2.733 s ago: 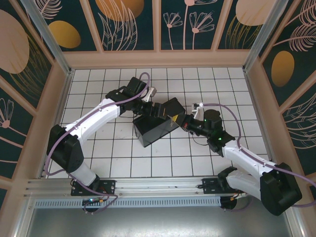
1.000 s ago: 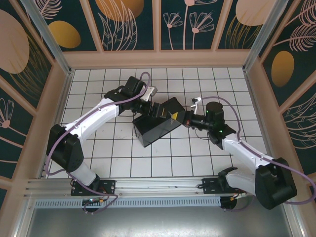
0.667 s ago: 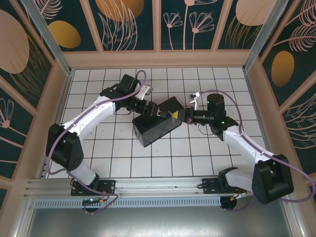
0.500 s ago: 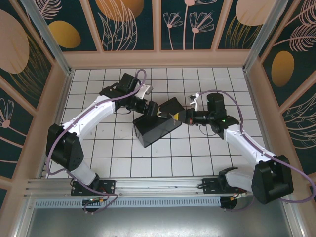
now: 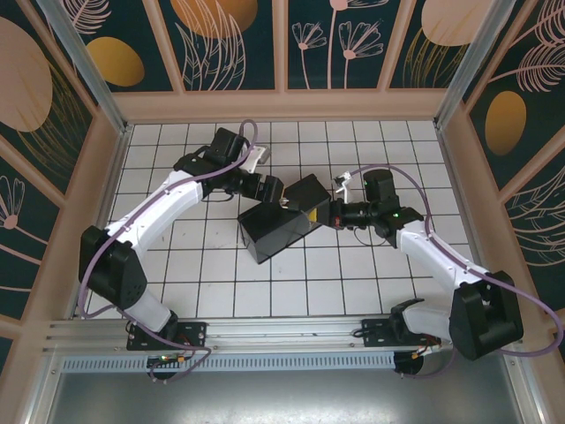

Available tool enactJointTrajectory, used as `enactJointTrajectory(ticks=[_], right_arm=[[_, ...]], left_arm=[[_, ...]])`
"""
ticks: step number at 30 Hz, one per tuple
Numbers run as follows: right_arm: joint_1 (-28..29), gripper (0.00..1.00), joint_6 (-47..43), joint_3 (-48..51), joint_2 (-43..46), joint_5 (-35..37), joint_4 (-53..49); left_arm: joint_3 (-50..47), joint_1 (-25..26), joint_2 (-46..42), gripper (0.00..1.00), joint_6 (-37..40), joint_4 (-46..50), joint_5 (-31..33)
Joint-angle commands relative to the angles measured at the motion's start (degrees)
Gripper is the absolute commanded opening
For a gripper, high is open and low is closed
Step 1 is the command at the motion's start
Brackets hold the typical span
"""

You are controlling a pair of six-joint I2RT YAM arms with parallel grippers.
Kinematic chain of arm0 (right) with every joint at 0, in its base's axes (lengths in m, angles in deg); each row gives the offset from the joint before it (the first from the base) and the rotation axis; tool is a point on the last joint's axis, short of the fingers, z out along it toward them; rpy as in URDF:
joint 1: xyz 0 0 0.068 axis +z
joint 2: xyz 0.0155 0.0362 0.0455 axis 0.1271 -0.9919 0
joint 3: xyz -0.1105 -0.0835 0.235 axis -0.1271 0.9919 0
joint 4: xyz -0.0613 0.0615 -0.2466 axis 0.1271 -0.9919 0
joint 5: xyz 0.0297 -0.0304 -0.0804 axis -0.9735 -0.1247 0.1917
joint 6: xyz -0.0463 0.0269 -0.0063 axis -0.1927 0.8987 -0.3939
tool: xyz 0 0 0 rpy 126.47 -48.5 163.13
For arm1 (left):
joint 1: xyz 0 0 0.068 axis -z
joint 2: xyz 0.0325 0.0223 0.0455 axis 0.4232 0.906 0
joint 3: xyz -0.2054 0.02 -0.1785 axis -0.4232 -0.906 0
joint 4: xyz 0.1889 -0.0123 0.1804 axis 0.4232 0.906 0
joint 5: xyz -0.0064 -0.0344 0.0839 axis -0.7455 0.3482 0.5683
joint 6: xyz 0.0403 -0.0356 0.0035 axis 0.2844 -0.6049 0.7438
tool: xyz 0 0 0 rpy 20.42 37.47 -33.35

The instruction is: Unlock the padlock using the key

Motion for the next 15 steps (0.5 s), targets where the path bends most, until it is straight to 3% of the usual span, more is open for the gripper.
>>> enactJointTrajectory(ticks=[1,15], right_arm=[[0.3,0.00,-0.5,-2.2,-0.4,0.8,1.3],[0.5,0.00,-0.8,-3.7,-1.7,1.3,2.7]], left_arm=[[1.1,-0.1,-2.1,0.86,-1.1,-0.1,0.8],[-0.7,-0.1,-3.1,0.85,-1.5,-0.4,1.4]])
